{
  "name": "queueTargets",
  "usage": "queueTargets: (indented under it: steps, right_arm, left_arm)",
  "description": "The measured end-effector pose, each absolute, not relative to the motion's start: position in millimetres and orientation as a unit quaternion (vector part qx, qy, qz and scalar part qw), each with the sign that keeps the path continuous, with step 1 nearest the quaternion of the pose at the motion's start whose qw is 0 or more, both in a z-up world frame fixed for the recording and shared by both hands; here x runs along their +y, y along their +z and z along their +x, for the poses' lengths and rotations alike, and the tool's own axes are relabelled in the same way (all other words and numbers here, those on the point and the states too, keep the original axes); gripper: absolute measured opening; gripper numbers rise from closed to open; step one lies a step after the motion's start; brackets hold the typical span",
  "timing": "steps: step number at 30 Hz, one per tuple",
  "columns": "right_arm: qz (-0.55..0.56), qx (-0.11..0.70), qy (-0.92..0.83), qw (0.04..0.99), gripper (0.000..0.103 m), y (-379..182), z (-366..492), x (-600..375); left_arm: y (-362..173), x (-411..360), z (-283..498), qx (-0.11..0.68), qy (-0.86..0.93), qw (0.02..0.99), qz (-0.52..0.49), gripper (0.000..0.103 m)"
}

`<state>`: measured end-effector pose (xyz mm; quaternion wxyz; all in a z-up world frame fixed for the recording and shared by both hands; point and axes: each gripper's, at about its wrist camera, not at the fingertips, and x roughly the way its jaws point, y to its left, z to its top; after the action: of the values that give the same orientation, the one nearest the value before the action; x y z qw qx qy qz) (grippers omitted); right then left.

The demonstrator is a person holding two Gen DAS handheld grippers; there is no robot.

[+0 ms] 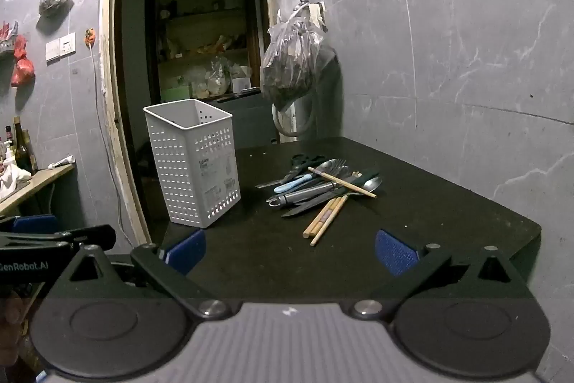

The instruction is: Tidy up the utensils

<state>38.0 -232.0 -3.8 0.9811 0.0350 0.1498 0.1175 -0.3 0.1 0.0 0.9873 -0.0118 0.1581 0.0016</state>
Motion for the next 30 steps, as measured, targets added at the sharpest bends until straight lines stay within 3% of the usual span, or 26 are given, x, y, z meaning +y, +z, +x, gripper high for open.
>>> queueTargets:
  steps: [30]
  right_arm:
    - [0.030, 0.150, 0.119, 0.981, 0.103, -3.9, 41.8, -228.4]
  left_arm:
    - [-0.1, 2.0, 3.5, 0.166, 0.003, 0.986, -0.010, 0.102]
